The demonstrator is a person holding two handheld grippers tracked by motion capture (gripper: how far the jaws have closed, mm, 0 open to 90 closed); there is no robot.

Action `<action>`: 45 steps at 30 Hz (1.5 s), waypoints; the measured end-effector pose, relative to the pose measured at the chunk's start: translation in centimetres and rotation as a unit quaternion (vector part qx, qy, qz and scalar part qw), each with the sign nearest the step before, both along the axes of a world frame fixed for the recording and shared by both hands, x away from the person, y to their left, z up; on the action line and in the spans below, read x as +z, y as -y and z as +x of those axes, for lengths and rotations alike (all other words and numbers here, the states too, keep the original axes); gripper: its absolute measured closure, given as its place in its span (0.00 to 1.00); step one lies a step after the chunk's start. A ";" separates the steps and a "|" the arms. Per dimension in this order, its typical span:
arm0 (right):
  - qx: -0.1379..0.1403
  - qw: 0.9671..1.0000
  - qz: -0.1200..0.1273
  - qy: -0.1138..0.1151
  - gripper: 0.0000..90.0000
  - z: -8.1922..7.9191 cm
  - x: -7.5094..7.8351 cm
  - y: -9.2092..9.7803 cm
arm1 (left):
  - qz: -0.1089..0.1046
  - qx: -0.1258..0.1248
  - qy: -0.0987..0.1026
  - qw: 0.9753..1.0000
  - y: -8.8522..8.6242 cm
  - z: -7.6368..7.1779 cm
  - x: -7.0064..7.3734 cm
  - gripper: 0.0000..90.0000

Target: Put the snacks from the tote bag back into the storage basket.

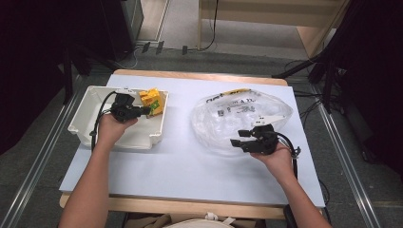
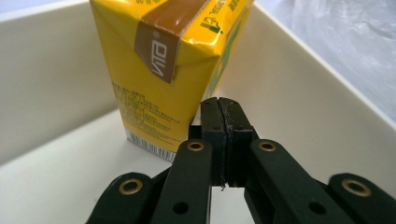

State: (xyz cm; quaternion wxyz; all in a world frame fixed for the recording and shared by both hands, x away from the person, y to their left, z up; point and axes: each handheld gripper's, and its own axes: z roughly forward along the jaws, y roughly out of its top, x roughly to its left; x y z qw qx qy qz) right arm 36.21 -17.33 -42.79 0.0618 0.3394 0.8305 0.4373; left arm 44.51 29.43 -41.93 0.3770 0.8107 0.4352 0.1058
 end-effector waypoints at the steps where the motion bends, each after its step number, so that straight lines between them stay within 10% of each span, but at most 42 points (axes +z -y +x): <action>1: -0.001 1.000 0.000 -0.001 0.51 0.0 0.0 0.0 | 0.002 0.002 0.000 1.000 0.0 0.0 -0.1 1.00; 45: -0.001 1.000 0.000 -0.003 0.51 -0.2 -0.1 0.1 | -0.011 0.062 -0.016 0.998 -1.5 0.7 0.2 0.96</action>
